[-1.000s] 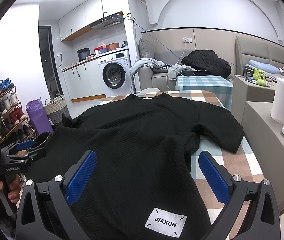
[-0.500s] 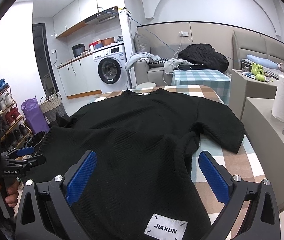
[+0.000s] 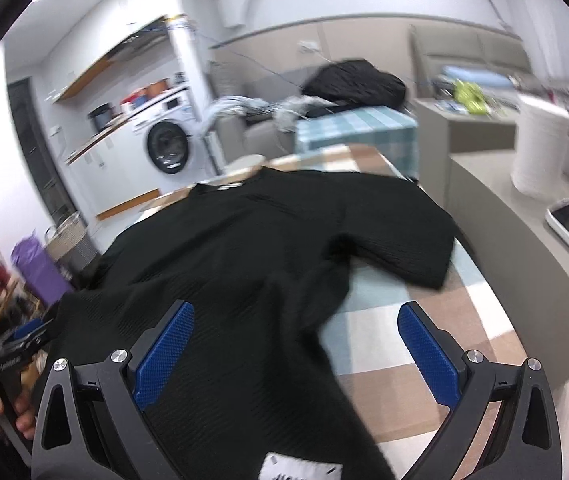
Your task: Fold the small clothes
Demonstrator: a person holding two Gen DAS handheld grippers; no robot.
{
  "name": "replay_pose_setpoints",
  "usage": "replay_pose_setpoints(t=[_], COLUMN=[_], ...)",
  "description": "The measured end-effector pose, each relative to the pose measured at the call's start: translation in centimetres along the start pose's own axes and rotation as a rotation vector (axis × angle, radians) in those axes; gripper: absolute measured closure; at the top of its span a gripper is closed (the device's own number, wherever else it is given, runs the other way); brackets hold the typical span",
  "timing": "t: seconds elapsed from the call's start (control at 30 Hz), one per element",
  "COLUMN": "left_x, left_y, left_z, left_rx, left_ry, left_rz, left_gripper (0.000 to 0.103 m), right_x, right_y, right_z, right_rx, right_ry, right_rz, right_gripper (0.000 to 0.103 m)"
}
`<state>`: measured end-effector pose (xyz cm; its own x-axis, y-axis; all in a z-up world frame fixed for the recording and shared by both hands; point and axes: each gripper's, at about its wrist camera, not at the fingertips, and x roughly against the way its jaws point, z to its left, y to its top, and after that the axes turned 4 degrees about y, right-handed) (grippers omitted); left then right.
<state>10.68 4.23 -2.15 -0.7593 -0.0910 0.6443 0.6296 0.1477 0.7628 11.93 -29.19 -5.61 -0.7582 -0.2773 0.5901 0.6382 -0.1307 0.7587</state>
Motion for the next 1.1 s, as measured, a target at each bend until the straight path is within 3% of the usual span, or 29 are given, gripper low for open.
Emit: replay_pose_setpoints(t=[0.1,0.17,0.3,0.5,0.6,0.73,0.8,0.87,0.9,1.1], left_x=[-1.5,-2.4,-4.1,-6.4,-7.2,-8.0,-8.3,-8.5,-8.6,-8.7], left_y=[1.4,2.3,4.0,5.6,6.1,6.2,6.1,6.0,6.1,6.2], left_z=[0.9,1.5,2.5,4.0,4.4,4.7,4.8,4.9,4.9,5.2], left_rx=[0.022,0.040,0.052,0.075,0.077,0.076,0.076,0.077,0.075,0.079], left_ry=[0.009,0.015,0.039,0.046,0.052,0.056,0.060,0.055,0.052,0.056], left_rz=[0.005,0.008,0.000,0.022,0.016,0.018,0.018,0.022,0.022,0.012], left_gripper=[0.001,0.001,0.001,0.001,0.001,0.001,0.001,0.001,0.001,0.001], right_x=[-1.2,-2.1,-4.3,-6.5,-7.3,-8.7,-9.3,-10.2,-10.5,-9.4], right_y=[1.0,1.5,2.1,3.0,3.3,3.9,4.2,4.7,4.8,7.0], right_z=[-2.3,-4.0,-7.6,-12.3,-14.0,-15.2,-15.2,-15.1,-15.0,-16.0], right_rx=[-0.090,-0.159,-0.313,-0.452,-0.485,-0.466,-0.436,-0.379,-0.365,-0.361], right_ry=[-0.022,-0.008,0.008,-0.054,-0.071,-0.108,-0.122,-0.174,-0.197,-0.240], right_rz=[0.029,0.057,0.114,0.153,0.161,0.171,0.177,0.180,0.186,0.130], right_gripper=[0.003,0.015,0.021,0.026,0.029,0.042,0.054,0.084,0.088,0.093])
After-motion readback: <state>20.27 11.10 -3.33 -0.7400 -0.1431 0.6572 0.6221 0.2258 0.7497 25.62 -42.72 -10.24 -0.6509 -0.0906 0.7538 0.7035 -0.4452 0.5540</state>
